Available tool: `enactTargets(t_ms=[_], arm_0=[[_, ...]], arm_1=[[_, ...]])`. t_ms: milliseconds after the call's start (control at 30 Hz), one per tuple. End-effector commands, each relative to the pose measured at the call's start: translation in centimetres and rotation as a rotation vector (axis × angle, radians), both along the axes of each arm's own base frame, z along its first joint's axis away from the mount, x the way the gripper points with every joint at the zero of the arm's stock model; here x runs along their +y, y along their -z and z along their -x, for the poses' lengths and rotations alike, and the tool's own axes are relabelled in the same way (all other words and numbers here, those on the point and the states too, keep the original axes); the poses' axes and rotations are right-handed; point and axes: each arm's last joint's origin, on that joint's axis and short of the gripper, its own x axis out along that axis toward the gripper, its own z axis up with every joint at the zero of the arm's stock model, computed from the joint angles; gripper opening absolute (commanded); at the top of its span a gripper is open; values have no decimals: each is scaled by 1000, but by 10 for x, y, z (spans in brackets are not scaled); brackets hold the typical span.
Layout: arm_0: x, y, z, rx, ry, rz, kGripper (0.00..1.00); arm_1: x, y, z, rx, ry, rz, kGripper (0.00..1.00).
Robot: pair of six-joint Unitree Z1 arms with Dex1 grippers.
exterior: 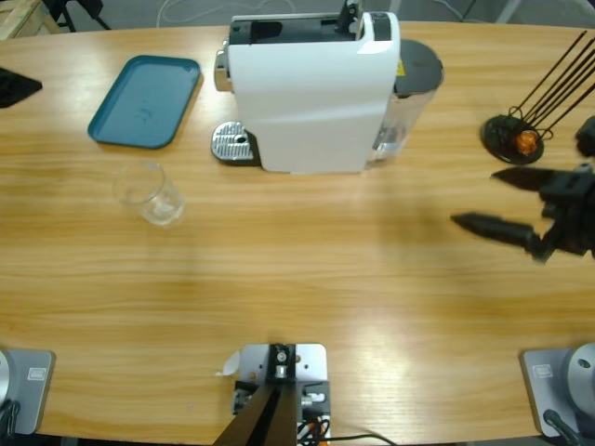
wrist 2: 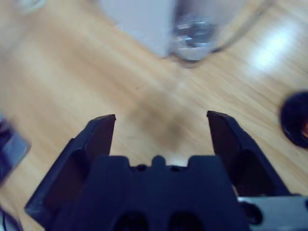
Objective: Pour coffee
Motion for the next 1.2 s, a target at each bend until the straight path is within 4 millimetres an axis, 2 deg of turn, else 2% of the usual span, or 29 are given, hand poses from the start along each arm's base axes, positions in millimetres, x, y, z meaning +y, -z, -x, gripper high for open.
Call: enactTargets(t_ms=[33, 200, 233, 267, 300, 433, 467, 500, 600, 733, 867, 1200], arm_0=[[18, 18, 23, -4, -157, 17, 928], [15, 13, 24, 38, -113, 62, 927], [14, 13, 24, 45, -102, 66, 927], [13, 13, 24, 56, -93, 65, 927], [13, 15, 25, 71, -83, 63, 928], [14, 19, 30, 108, -72, 44, 931], [15, 19, 31, 109, -73, 42, 931], [15, 19, 31, 110, -73, 41, 931], [15, 20, 30, 113, -73, 38, 931], [15, 21, 31, 116, -72, 36, 931], [15, 22, 30, 118, -73, 34, 931], [15, 23, 30, 118, -72, 28, 931]], arm_1=[[-25, -24, -3, -71, 300, 19, 798], [-52, -21, -23, -41, 670, -38, 797], [-55, -17, -27, -26, 717, -50, 757], [-56, -12, -32, -9, 751, -54, 670], [-55, -7, -40, 8, 775, -56, 593], [-44, 12, -70, 66, 809, -50, 589], [-40, 18, -78, 81, 812, -48, 559], [-37, 23, -86, 95, 816, -42, 484], [-33, 44, -100, 152, 855, -11, 474], [-35, 63, -97, 182, 898, 17, 485], [-41, 71, -91, 175, 930, 33, 485], [-45, 80, -108, 151, 960, 41, 490]])
